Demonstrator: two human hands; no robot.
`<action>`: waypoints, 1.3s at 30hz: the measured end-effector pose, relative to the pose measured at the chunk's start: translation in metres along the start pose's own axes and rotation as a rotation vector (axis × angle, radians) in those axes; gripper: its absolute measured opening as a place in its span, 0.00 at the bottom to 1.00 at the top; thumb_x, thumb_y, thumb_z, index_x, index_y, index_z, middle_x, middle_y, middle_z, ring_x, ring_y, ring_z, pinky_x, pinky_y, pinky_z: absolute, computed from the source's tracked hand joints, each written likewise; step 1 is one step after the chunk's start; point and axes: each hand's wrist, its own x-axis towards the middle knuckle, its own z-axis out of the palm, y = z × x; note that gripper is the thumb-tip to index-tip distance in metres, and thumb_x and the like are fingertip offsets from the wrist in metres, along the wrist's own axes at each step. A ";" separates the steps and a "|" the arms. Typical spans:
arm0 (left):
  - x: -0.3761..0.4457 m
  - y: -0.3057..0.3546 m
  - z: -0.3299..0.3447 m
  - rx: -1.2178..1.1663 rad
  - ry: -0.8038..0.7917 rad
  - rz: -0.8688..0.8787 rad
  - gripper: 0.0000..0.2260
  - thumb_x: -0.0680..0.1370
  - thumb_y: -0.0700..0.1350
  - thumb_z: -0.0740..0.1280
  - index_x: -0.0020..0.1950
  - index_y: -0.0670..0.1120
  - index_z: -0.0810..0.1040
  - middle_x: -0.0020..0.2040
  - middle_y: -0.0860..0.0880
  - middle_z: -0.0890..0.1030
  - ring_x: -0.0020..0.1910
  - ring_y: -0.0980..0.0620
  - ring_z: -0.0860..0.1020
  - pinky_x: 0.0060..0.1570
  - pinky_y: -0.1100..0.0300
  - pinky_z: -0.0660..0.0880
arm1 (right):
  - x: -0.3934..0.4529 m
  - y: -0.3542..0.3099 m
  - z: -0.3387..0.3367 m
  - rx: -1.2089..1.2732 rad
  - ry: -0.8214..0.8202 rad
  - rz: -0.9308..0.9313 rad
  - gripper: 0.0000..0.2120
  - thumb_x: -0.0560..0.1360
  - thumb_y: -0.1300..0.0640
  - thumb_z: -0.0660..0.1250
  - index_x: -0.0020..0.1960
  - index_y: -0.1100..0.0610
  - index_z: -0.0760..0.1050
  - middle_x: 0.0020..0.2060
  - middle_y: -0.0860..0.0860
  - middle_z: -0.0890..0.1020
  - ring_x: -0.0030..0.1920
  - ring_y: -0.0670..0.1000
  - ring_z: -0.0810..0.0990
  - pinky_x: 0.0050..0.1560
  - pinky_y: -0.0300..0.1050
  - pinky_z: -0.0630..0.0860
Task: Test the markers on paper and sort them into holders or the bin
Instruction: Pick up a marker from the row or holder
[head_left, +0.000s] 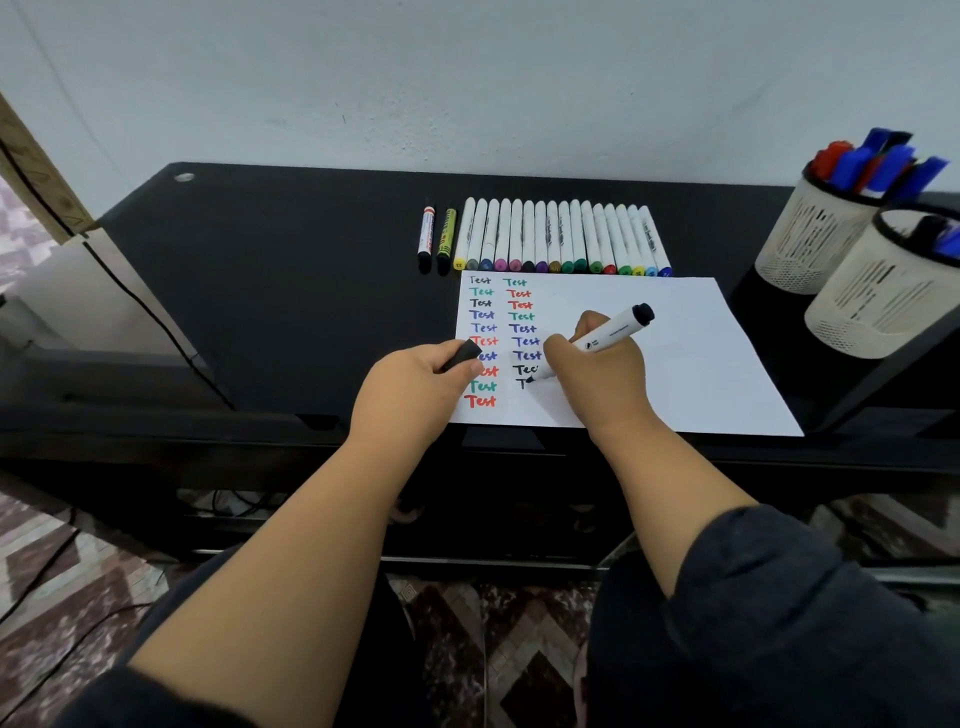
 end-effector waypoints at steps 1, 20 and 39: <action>0.000 0.000 0.000 0.001 -0.002 -0.003 0.17 0.78 0.54 0.64 0.67 0.55 0.73 0.36 0.64 0.70 0.35 0.64 0.72 0.34 0.68 0.70 | 0.000 0.000 0.000 0.001 0.009 0.001 0.18 0.73 0.62 0.63 0.32 0.54 0.56 0.27 0.49 0.60 0.25 0.45 0.60 0.26 0.35 0.56; 0.001 -0.003 0.001 -0.030 -0.007 -0.008 0.16 0.78 0.54 0.64 0.66 0.55 0.74 0.38 0.63 0.74 0.38 0.62 0.75 0.35 0.66 0.72 | -0.001 0.001 0.000 -0.019 0.038 -0.011 0.17 0.73 0.63 0.61 0.33 0.54 0.55 0.28 0.49 0.59 0.28 0.46 0.58 0.28 0.37 0.56; -0.003 -0.002 0.000 -0.047 -0.044 -0.008 0.16 0.77 0.53 0.65 0.65 0.56 0.75 0.41 0.62 0.76 0.40 0.61 0.77 0.33 0.65 0.71 | -0.001 -0.003 -0.004 0.025 0.054 0.031 0.17 0.72 0.64 0.60 0.33 0.54 0.54 0.28 0.49 0.59 0.28 0.47 0.57 0.30 0.40 0.55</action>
